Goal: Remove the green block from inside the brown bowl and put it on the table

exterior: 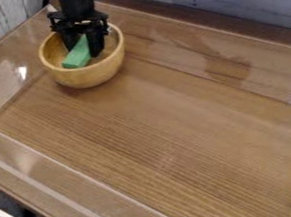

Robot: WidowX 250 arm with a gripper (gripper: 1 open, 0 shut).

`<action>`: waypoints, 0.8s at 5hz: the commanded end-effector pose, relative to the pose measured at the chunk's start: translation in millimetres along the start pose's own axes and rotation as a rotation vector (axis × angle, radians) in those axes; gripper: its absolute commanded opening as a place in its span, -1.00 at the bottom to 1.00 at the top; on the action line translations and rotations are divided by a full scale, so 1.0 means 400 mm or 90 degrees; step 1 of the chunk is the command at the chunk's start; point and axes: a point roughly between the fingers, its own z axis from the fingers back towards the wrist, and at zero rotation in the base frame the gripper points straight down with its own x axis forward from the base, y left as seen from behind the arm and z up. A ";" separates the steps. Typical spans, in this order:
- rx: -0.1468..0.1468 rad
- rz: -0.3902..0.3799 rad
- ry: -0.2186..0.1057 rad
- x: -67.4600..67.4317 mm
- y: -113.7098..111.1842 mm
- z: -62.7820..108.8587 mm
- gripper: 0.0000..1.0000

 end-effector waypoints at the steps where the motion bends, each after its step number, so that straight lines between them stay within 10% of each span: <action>1: 0.021 0.010 -0.072 0.006 0.001 0.117 -1.00; 4: 0.006 0.044 -0.089 -0.022 -0.021 0.195 -1.00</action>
